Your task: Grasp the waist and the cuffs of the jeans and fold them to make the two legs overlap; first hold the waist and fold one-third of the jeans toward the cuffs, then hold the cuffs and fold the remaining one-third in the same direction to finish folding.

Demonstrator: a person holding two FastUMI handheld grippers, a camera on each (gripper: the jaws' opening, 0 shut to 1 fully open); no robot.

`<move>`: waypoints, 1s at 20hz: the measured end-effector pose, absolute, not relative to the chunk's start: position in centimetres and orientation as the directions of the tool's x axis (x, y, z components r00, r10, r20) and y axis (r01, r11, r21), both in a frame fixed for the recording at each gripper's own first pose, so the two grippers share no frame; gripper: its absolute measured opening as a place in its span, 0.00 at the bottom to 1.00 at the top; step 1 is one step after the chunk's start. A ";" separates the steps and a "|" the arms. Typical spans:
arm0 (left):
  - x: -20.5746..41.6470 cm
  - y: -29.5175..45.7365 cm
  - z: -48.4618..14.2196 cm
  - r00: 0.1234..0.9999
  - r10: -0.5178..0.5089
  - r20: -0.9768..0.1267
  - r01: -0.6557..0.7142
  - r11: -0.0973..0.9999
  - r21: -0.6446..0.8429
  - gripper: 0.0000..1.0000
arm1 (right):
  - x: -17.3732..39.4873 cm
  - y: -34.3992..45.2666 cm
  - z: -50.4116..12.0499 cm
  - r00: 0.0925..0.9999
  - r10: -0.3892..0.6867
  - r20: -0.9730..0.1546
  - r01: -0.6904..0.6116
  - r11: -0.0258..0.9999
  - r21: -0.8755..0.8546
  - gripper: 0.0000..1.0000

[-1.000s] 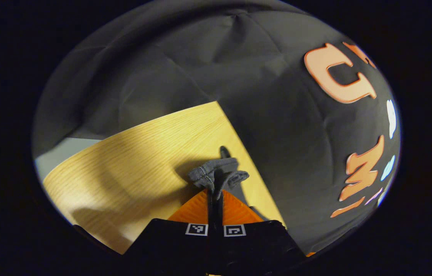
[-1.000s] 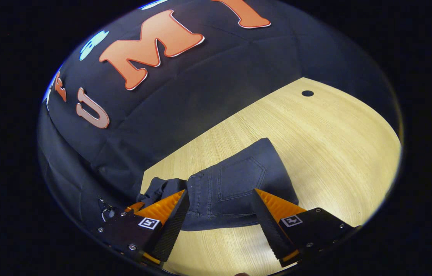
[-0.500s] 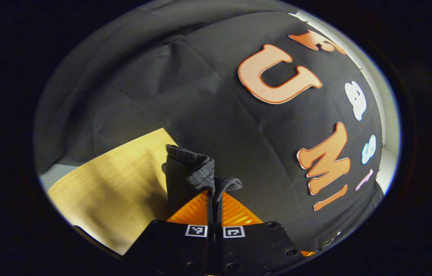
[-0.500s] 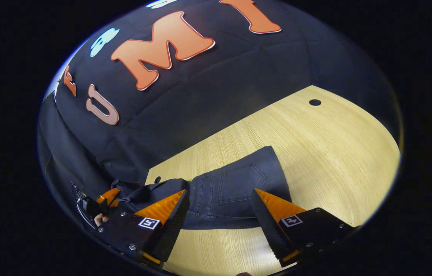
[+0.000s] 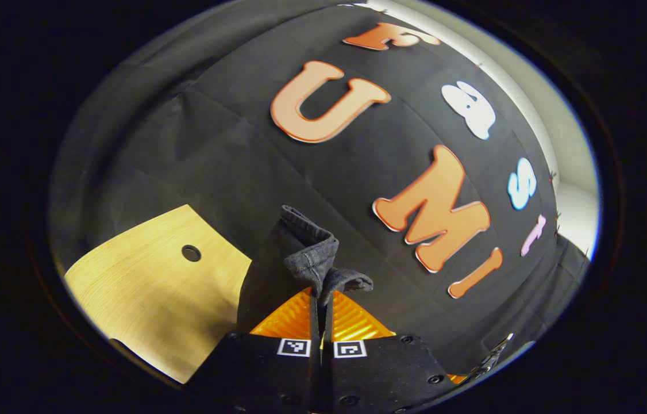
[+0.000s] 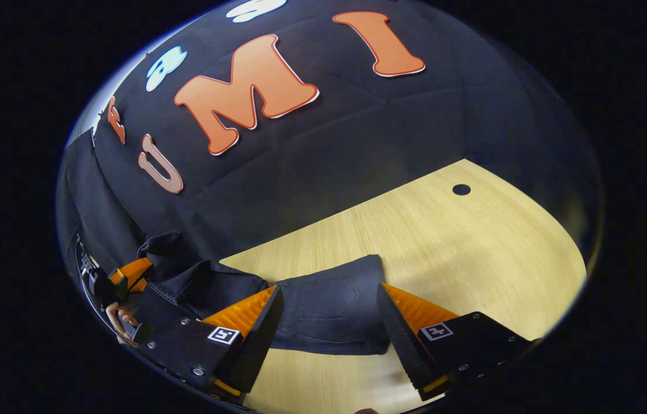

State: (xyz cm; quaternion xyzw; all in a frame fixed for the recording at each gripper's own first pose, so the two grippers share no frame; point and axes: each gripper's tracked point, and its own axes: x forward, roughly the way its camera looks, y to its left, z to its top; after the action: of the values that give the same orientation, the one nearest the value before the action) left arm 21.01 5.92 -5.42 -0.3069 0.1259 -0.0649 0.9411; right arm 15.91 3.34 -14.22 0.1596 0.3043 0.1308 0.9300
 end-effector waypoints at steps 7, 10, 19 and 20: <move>21.2 -9.5 -7.7 0.926 -0.265 -0.269 0.089 0.845 -0.527 0.00 | 16.6 -4.5 -13.0 0.794 0.330 -0.510 -0.162 0.925 0.345 0.98; 20.9 -16.2 -11.1 0.904 -0.274 -0.330 0.099 0.882 -0.460 0.01 | 17.0 -7.7 -13.2 0.792 0.327 -0.515 -0.157 0.925 0.346 0.99; 22.3 -26.8 -26.4 0.796 -0.176 -0.579 0.092 0.981 -0.172 0.01 | 17.5 -13.6 -14.8 0.770 0.321 -0.551 -0.144 0.929 0.340 0.99; 22.4 -27.1 -27.0 0.792 -0.158 -0.589 0.093 0.986 -0.140 0.01 | 17.5 -14.0 -14.9 0.768 0.319 -0.555 -0.144 0.931 0.335 0.99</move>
State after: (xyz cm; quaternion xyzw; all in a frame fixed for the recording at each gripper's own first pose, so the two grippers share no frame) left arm 22.39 -27.14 -27.02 -0.0520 0.3155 -0.0664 0.9452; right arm 17.52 -13.96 -14.93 0.1377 0.3166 0.1245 0.9302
